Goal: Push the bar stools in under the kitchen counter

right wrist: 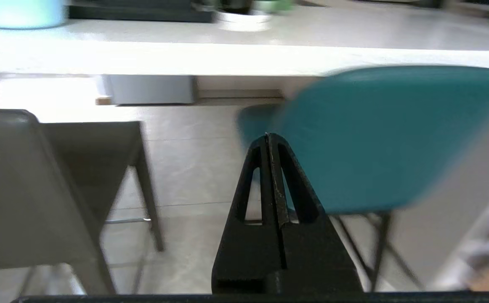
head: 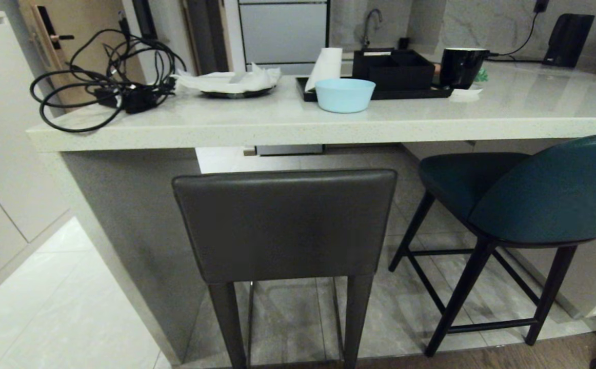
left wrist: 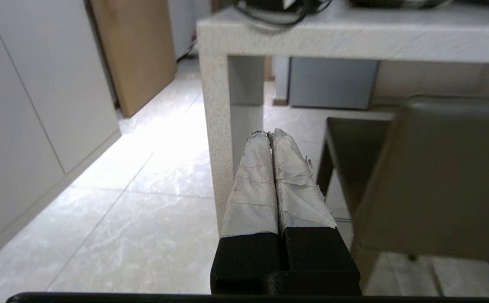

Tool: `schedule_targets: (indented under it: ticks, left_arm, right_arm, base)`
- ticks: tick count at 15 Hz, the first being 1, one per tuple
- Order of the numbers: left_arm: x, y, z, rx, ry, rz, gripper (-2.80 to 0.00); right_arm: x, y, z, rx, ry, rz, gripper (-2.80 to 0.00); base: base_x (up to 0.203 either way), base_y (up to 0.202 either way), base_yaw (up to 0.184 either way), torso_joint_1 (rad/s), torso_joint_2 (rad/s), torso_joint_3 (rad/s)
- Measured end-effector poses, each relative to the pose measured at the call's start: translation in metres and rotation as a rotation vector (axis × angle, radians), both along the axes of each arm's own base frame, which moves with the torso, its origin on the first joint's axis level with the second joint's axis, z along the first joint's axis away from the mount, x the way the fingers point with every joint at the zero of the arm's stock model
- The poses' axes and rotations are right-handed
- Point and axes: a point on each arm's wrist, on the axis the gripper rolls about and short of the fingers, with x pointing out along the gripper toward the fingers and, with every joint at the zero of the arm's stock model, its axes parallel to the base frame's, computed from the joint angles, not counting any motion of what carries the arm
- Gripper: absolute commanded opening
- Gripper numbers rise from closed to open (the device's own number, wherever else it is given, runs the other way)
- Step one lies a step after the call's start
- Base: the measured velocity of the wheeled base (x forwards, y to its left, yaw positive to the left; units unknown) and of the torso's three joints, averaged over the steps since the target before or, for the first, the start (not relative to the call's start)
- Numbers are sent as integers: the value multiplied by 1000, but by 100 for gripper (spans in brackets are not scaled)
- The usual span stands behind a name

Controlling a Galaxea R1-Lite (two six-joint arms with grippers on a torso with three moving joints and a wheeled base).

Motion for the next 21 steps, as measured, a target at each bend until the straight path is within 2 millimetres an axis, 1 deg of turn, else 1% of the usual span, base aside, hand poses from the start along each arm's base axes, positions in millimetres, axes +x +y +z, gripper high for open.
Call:
schedule_targets:
  ticks: [2,3,5,7,10,12,13,14,16,17,19,20,21]
  left_arm:
    - [-30,3,4,3,9,-16,-280]
    - [-41,4,4,-5,23,-12,-280]
    - [-56,7,8,-23,0,23,-280]
    - [-62,9,8,-54,-32,92,-280]
    - [-63,11,4,-98,-50,196,-280]
    - [-65,10,4,-95,-47,235,-280]
    - [-67,8,5,-86,-53,245,-280]
    - [-69,5,4,-72,-63,212,-280]
    - [-74,2,-7,-37,-60,78,-280]
    - [-76,2,-14,-23,-35,35,-280]
    - [-78,0,-27,-1,9,-38,-280]
    - [-80,-1,-37,14,29,-72,-280]
    - [-79,-1,-52,27,59,-86,-280]
  right_arm:
    - [-24,-4,-2,-1,1,-33,-280]
    - [-35,-4,-3,-2,-3,-41,-280]
    - [-53,-5,-5,-5,-4,-57,-280]
    - [-72,-5,-14,-7,-10,-66,-280]
    - [-101,-4,-46,-7,22,-62,-280]
    - [-113,-4,-69,-9,54,-50,-280]
    - [-114,-4,-83,-10,71,-41,-280]
    - [-110,-4,-98,-9,91,-46,-280]
    - [-95,-5,-135,-24,121,-74,-280]
    - [-90,-5,-147,-37,111,-83,-280]
    - [-88,-5,-150,-36,39,-89,-280]
    - [-88,-5,-152,-5,29,-60,-280]
    - [-88,-4,-154,34,37,-15,-280]
  base:
    - [0,0,0,0,0,0]
    - [0,0,0,0,0,0]
    - [0,0,0,0,0,0]
    - [0,0,0,0,0,0]
    - [0,0,0,0,0,0]
    - [0,0,0,0,0,0]
    - [0,0,0,0,0,0]
    - [0,0,0,0,0,0]
    - [0,0,0,0,0,0]
    - [0,0,0,0,0,0]
    - [0,0,0,0,0,0]
    - [0,0,0,0,0,0]
    - [0,0,0,0,0,0]
